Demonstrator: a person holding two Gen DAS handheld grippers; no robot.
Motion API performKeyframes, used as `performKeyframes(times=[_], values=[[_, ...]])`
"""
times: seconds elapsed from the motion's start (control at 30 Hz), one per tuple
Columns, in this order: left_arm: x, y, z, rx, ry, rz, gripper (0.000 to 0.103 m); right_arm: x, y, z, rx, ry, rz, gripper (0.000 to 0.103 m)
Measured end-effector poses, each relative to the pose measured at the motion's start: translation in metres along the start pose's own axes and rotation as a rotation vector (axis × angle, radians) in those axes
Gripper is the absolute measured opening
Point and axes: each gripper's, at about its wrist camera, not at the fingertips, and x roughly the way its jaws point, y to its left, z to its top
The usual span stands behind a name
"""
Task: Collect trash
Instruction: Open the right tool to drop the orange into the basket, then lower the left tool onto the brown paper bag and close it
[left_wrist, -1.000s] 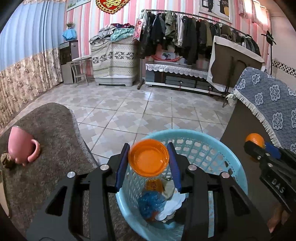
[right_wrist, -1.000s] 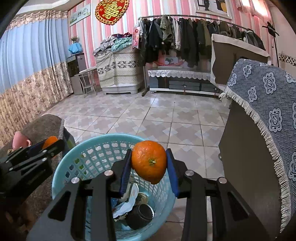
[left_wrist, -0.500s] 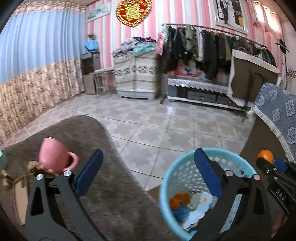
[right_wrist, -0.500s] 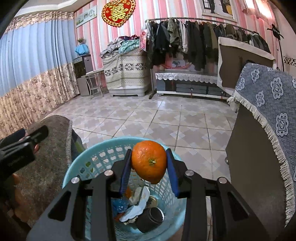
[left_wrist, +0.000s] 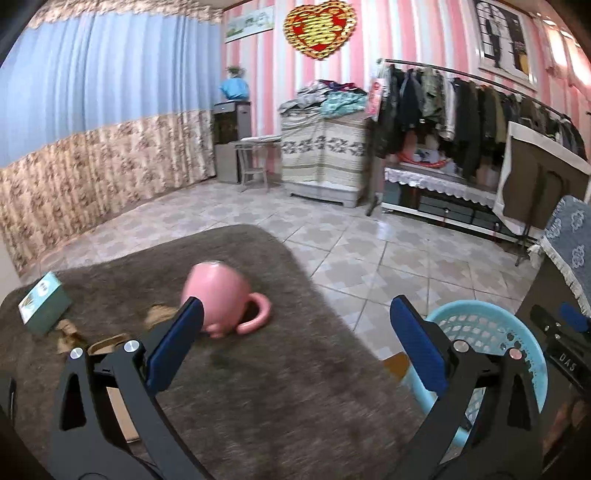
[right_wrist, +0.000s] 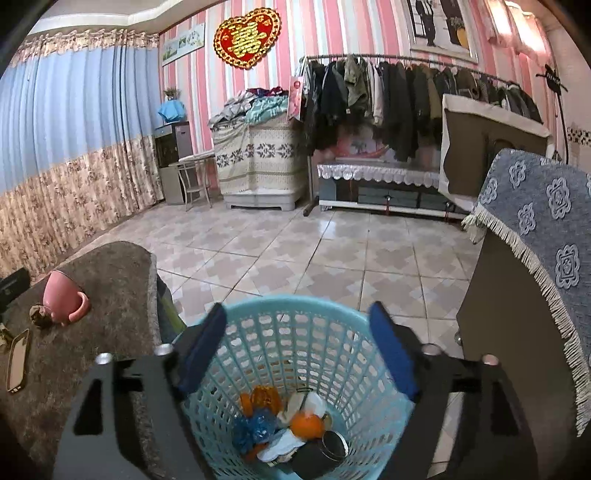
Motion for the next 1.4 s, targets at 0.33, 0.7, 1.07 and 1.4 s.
performKeyframes(times=[0.33, 0.7, 1.07, 1.4], values=[[-0.032, 0.108, -0.015, -0.061, -0.001, 0.195, 0.098, -0.016, 0.058, 0.001, -0.103, 0.0, 0.102, 0.095], [-0.035, 0.238, -0.042, -0.197, 0.1, 0.314, 0.098, -0.026, 0.163, -0.013, -0.244, 0.042, 0.338, 0.095], [0.047, 0.274, -0.048, -0.131, 0.195, 0.31, 0.097, -0.003, 0.276, -0.019, -0.388, 0.106, 0.461, 0.095], [0.06, 0.289, -0.055, -0.137, 0.241, 0.229, 0.031, 0.017, 0.336, -0.041, -0.412, 0.164, 0.485, 0.093]])
